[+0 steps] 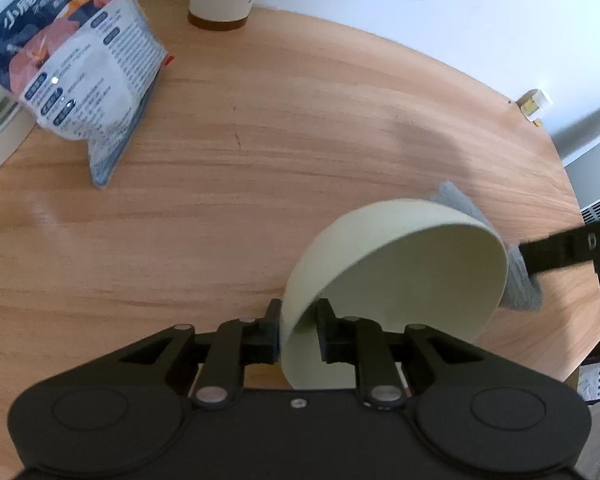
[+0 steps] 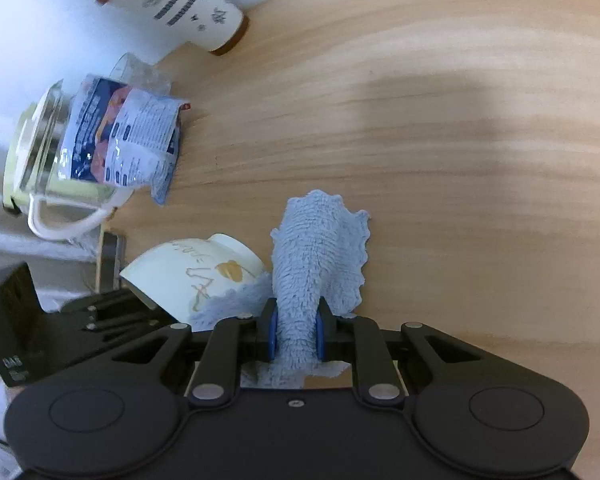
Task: Clean bowl
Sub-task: 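Continue wiping the bowl's underside with the cloth in the right tool while left holds the rim, then wipe the outer wall near the rim with the right tool's cloth while left holds the bowl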
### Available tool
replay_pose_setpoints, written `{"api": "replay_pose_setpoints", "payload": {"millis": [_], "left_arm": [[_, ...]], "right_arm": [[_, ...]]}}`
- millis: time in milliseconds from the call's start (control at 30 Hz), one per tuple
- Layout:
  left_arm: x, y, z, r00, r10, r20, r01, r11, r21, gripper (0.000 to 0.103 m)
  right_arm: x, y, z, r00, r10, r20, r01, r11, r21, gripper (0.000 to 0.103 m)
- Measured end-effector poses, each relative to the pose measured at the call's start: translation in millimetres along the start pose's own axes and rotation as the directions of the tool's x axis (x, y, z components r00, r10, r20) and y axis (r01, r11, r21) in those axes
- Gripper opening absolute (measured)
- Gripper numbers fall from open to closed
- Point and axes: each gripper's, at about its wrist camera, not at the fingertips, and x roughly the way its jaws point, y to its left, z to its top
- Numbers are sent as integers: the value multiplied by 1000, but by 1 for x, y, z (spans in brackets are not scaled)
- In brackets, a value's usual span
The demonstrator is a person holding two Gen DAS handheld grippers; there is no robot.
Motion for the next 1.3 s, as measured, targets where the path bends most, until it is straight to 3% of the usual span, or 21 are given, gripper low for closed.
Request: {"api": "replay_pose_setpoints", "payload": {"millis": [67, 233, 333, 433, 500, 533, 600, 733, 833, 967, 1067, 1300], "left_arm": [[1, -1, 0, 1000, 1, -1, -1, 1000, 4, 17], [3, -2, 2, 1000, 5, -6, -5, 1000, 6, 17], [3, -2, 1, 1000, 6, -5, -6, 1000, 0, 17], [4, -5, -1, 1000, 14, -3, -14, 1000, 7, 19], [4, -6, -1, 1000, 16, -3, -16, 1000, 7, 19], [4, -6, -1, 1000, 16, -4, -16, 1000, 4, 19], [5, -7, -2, 1000, 18, -4, -18, 1000, 0, 19], [5, -8, -2, 1000, 23, -6, -23, 1000, -5, 19], [3, -11, -3, 999, 31, -6, -31, 999, -6, 20], [1, -14, -4, 999, 40, -3, -40, 999, -11, 20], [1, -16, -5, 999, 48, 0, -48, 999, -13, 20], [1, -18, -9, 998, 56, 12, -56, 998, -33, 21]], "right_arm": [[-2, 10, 5, 999, -9, 42, 9, 1000, -18, 20], [-8, 42, 22, 991, 100, 93, -95, 993, -64, 20], [-2, 53, 19, 992, 69, 106, -57, 992, -116, 20], [-4, 42, 17, 991, 77, 107, -69, 995, -79, 20], [-3, 29, 16, 995, 39, 93, -35, 998, -46, 20], [1, 19, 14, 999, -15, 52, 17, 999, -29, 20], [8, 10, 10, 999, -45, -1, 45, 999, -23, 20], [23, 7, -4, 993, -76, -85, 69, 994, -80, 20], [24, 9, 0, 993, -74, -91, 67, 994, -83, 20], [9, 12, 9, 997, -65, -46, 61, 995, -80, 20], [-10, 25, 19, 1000, 11, 28, -9, 997, -74, 20], [-6, 62, 19, 996, 50, 72, -36, 983, -181, 20]]}}
